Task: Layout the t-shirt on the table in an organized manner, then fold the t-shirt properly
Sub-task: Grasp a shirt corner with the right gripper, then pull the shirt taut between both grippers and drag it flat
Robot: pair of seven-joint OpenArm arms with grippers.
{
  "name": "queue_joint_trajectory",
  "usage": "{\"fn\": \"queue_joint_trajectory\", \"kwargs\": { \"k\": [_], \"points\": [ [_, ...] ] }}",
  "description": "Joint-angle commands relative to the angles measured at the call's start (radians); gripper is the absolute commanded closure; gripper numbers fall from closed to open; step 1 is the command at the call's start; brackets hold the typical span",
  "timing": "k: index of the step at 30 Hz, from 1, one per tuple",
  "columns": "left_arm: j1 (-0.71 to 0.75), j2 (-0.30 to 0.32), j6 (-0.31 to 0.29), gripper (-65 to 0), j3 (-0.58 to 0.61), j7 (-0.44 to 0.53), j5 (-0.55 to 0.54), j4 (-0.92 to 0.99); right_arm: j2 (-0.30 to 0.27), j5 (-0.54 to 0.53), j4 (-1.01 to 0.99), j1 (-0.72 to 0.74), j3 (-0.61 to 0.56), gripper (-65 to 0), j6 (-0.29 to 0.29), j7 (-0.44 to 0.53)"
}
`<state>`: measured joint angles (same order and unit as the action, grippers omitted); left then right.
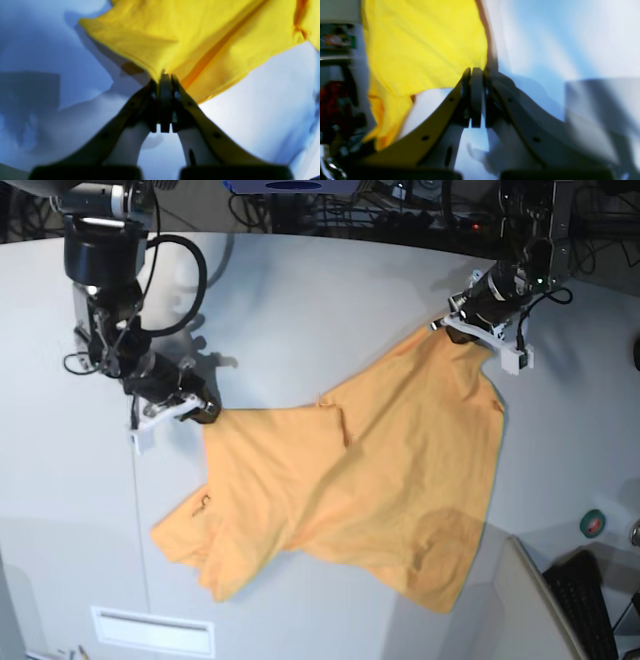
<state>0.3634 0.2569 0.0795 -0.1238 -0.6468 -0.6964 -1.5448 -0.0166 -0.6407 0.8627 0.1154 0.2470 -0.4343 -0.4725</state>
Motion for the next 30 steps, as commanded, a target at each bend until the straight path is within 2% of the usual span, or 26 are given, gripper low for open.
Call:
{"fn": "queue_joint_trajectory", "kwargs": {
  "k": [1, 6, 10, 14, 18, 24, 27, 30],
  "points": [
    [0.001, 0.009, -0.005, 0.0, -0.006, 0.02, -0.007, -0.015, -0.003, -0.005, 0.053, -0.019, 0.001, 0.0, -0.002, 0.002],
    [0.018, 0.008, -0.007, 0.0, -0.006, 0.04, -0.009, -0.019, -0.007, -0.005, 0.267, -0.187, 0.001, 0.0, 0.001, 0.001],
    [0.027, 0.008, -0.008, 0.0, -0.006, 0.06, -0.009, -0.021, -0.033, -0.005, 0.419, -0.309, 0.004, 0.0, 0.001, 0.001],
    [0.058, 0.008, -0.008, 0.0, -0.006, 0.146, -0.01, -0.021, -0.032, -0.005, 0.537, -0.417, 0.107, 0.0, 0.002, -0.01],
    [0.079, 0.006, -0.01, 0.0, -0.006, 0.196, -0.01, -0.021, -0.032, -0.005, 0.6, -0.486, 0.205, 0.0, 0.001, -0.085],
    [0.108, -0.023, -0.011, 0.0, -0.006, 0.272, -0.013, -0.021, -0.032, -0.005, 0.656, -0.576, 0.226, 0.0, -0.002, -0.099],
    [0.125, -0.041, -0.011, -11.0, -0.006, 0.31, -0.013, -0.021, -0.03, -0.005, 0.688, -0.606, 0.226, 0.0, -0.002, -0.099],
    [0.153, -0.044, -0.011, -25.5, -0.006, 0.342, -0.013, -0.023, -0.03, -0.005, 0.723, -0.627, 0.234, 0.0, -0.002, -0.099]
  ]
}}
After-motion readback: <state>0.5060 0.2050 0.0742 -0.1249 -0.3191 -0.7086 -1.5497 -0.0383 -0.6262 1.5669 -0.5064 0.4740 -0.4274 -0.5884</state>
